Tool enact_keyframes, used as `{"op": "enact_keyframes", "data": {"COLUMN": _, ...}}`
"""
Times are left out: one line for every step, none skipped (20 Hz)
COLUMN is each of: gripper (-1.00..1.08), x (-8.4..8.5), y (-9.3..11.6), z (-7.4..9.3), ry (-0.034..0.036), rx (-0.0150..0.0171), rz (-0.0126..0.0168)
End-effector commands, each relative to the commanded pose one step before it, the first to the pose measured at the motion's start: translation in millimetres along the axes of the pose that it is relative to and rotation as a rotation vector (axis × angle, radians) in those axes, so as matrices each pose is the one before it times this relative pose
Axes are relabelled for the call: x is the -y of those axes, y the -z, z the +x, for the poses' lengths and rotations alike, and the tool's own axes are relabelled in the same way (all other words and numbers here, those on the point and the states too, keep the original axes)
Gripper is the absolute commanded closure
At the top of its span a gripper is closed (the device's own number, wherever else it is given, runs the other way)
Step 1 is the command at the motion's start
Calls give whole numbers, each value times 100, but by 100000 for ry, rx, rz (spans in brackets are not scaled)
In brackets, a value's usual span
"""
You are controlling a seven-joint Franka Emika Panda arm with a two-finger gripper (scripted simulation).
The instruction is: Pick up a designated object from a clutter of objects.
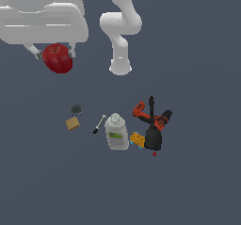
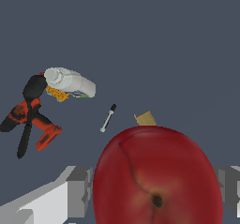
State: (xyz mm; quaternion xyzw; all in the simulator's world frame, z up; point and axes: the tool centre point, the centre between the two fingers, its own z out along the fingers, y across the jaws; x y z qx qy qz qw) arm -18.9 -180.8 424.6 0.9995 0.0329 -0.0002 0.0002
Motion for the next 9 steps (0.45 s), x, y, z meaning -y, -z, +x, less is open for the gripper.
{"op": "enact_keyframes", "data": {"gripper": 108, "x": 31, "y": 1050, "z": 258, "ry": -6, "rx": -119, "rz": -18}}
{"op": "enact_keyframes", "data": {"gripper": 108, "x": 11, "y": 269, "z": 73, "ry": 0, "rx": 0, "rz": 0}}
{"op": "enact_keyframes", "data": {"gripper": 108, "x": 8, "y": 226, "z": 64, "ry": 0, "rx": 0, "rz": 0}}
{"op": "enact_keyframes", "data": {"gripper": 108, "x": -13, "y": 148, "z": 78, "ry": 7, "rx": 49, "rz": 49}}
{"op": "enact_keyframes", "data": {"gripper": 108, "x": 2, "y": 142, "z": 47, "ry": 0, "rx": 0, "rz": 0}}
{"op": "enact_keyframes", "data": {"gripper": 108, "x": -1, "y": 101, "z": 38, "ry": 0, "rx": 0, "rz": 0}}
{"op": "enact_keyframes", "data": {"gripper": 108, "x": -4, "y": 60, "z": 30, "ry": 0, "rx": 0, "rz": 0}}
{"op": "enact_keyframes", "data": {"gripper": 108, "x": -7, "y": 21, "z": 22, "ry": 0, "rx": 0, "rz": 0}}
{"op": "enact_keyframes", "data": {"gripper": 108, "x": -5, "y": -3, "z": 9, "ry": 0, "rx": 0, "rz": 0}}
